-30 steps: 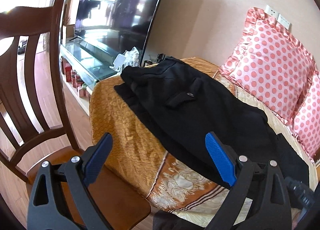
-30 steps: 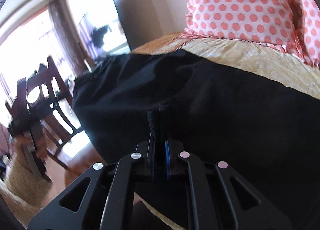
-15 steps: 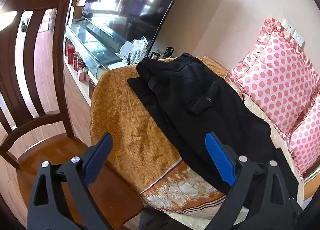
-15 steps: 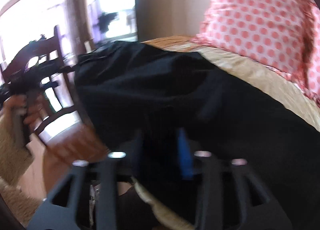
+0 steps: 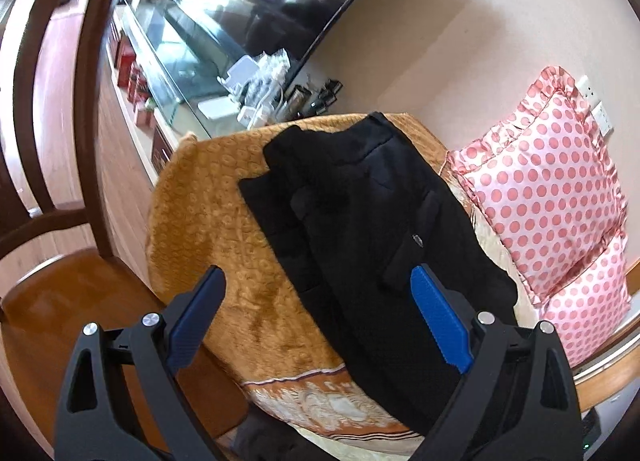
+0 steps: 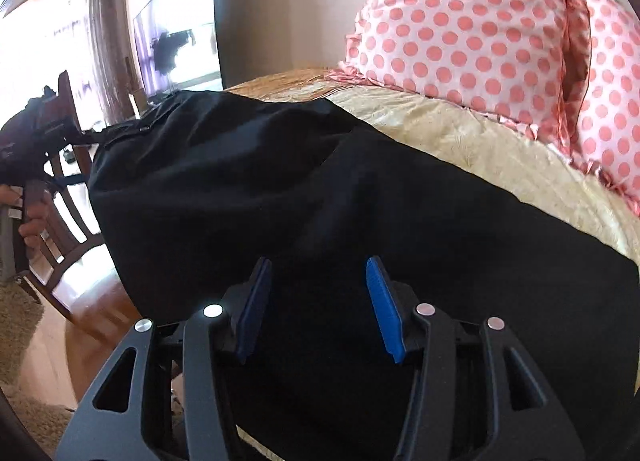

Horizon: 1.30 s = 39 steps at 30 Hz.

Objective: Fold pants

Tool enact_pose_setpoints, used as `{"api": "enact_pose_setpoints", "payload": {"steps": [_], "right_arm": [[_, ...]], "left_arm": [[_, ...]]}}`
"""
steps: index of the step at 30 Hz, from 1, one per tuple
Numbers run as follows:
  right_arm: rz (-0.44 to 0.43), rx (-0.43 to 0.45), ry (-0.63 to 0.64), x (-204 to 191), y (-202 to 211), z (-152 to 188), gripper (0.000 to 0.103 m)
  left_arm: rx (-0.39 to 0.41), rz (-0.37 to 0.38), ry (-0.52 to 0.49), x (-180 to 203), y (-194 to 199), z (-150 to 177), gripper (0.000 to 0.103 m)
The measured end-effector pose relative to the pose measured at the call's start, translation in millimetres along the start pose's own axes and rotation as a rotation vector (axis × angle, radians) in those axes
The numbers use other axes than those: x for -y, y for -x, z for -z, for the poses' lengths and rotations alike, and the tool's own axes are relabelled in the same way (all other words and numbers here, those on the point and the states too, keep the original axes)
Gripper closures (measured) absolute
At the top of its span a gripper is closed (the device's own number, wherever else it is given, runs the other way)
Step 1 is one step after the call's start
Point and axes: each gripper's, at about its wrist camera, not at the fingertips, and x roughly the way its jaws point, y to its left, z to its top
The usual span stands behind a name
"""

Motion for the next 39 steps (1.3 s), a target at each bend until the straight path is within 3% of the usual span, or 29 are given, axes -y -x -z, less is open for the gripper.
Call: {"api": "enact_pose_setpoints", "payload": {"steps": [5,14,23,25,28,37,39], "right_arm": [[-0.003,0.005,0.003,0.0,0.4,2.1,0.049],[-0.022,0.013,-0.002,0.2,1.8,1.7,0.046],[-0.038,0.025,-0.003,1.8,2.3,2.2,0.044],[-0.040,0.028,-0.004,1.9,2.1,2.8,0.044],[-0.045,0.033,-0.009,2.6,2.6,3.6,0.043],[-0.068,0.069,-0.021,5.3,12.7,10.8,0.036],[-0.073,0.079,-0.029,7.7,16.9,12.5,0.036]], "left_arm": [[-0.027,0.010,0.022,3.0,-7.8,-2.8,0.009],[-0.097,0.128,0.116,4.3,-17.0,-2.6,0.009],[-0.059,0.188,0.072,32.6,5.0,-7.4,0.010],[-0.051,0.185,0.053,37.6,5.2,-10.3,0.010],[-0.058,0.116,0.086,31.5,-5.9,-11.9,0.011],[-0.065,0.076,0.175,14.1,-20.5,-20.1,0.042],[-0.061,0.033,0.166,16.1,-22.1,-19.5,0.059]]}}
